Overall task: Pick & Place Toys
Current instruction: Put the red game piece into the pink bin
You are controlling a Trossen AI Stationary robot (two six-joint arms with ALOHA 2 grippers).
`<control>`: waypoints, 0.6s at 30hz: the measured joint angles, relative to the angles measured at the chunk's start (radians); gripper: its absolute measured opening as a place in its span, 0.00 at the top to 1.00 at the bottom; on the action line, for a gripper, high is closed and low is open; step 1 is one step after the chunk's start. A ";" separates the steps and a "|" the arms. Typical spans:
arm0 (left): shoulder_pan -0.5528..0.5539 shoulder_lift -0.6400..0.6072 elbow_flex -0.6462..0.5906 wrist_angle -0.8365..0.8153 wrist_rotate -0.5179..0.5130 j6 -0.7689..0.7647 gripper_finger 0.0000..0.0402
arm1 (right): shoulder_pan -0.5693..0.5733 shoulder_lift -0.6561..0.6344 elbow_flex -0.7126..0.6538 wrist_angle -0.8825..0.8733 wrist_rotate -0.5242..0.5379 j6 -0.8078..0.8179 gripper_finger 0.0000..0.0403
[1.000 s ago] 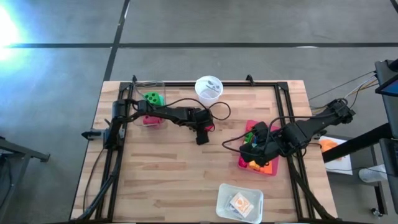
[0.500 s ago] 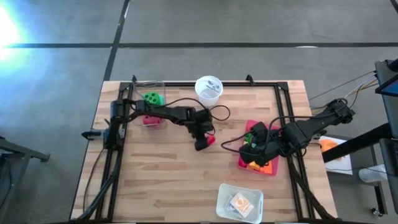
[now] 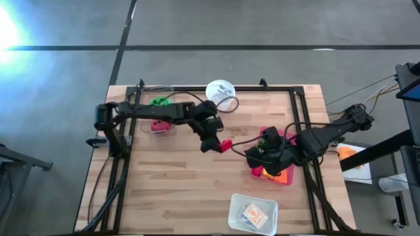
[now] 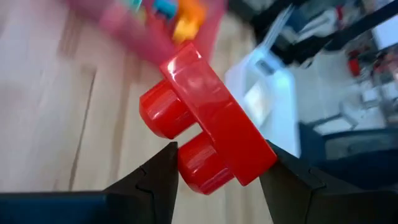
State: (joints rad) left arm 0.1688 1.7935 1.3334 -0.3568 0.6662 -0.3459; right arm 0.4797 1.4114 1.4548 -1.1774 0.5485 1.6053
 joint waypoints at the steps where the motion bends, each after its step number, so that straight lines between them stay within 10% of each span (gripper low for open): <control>1: 0.000 -0.021 0.000 0.016 0.001 -0.020 0.54 | 0.000 0.004 0.000 0.020 0.020 -0.006 0.18; 18: -0.040 -0.156 0.002 0.203 0.011 -0.284 0.54 | -0.066 0.065 0.096 0.053 0.127 -0.100 0.18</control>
State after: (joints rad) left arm 0.1290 1.6375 1.3350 -0.1540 0.6777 -0.6296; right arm 0.4140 1.4769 1.5503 -1.1244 0.6756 1.5057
